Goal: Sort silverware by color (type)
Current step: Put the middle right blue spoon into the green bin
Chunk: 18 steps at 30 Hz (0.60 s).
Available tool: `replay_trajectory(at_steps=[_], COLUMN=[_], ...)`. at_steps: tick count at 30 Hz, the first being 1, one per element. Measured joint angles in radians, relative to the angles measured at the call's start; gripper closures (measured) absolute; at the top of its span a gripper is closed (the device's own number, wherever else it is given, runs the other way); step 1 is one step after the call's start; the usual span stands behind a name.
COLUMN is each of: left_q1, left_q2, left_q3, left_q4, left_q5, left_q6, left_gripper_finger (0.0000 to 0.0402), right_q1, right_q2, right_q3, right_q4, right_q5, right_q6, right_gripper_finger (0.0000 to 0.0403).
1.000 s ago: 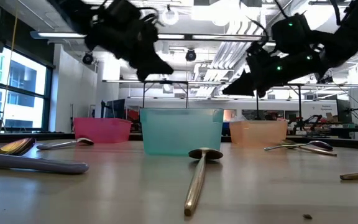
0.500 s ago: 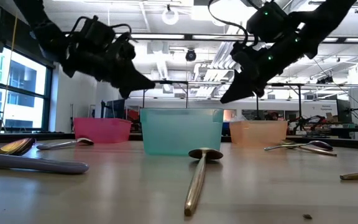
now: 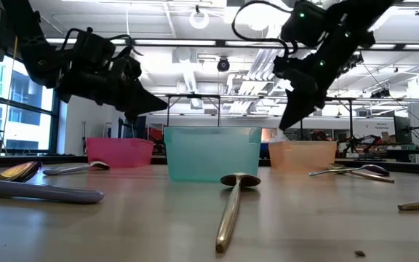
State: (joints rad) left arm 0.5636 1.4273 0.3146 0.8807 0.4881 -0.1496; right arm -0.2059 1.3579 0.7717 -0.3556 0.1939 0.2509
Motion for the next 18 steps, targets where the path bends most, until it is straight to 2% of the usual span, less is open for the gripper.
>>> replay_trajectory(at_steps=[5,12,18], left_q1=[-0.001,0.006,0.006], left_q2=[0.0,0.0,0.0], left_q3=[-0.002,-0.002,-0.002], left_q4=[0.014,0.058,0.061], left_q5=[-0.031,-0.064,-0.064], left_q6=[-0.006,-0.039,-0.056], left_gripper_finger=[0.0401,0.0401,0.0401], right_q1=[-0.088,-0.217,-0.254], right_q2=[0.0,0.0,0.0], right_q3=[0.11,0.136,0.136], right_q4=[-0.215,-0.233,-0.233], right_q5=[0.062,0.061,0.031], right_q6=[-0.072,-0.116,-0.128], right_gripper_finger=[0.0403,0.0403,0.0403])
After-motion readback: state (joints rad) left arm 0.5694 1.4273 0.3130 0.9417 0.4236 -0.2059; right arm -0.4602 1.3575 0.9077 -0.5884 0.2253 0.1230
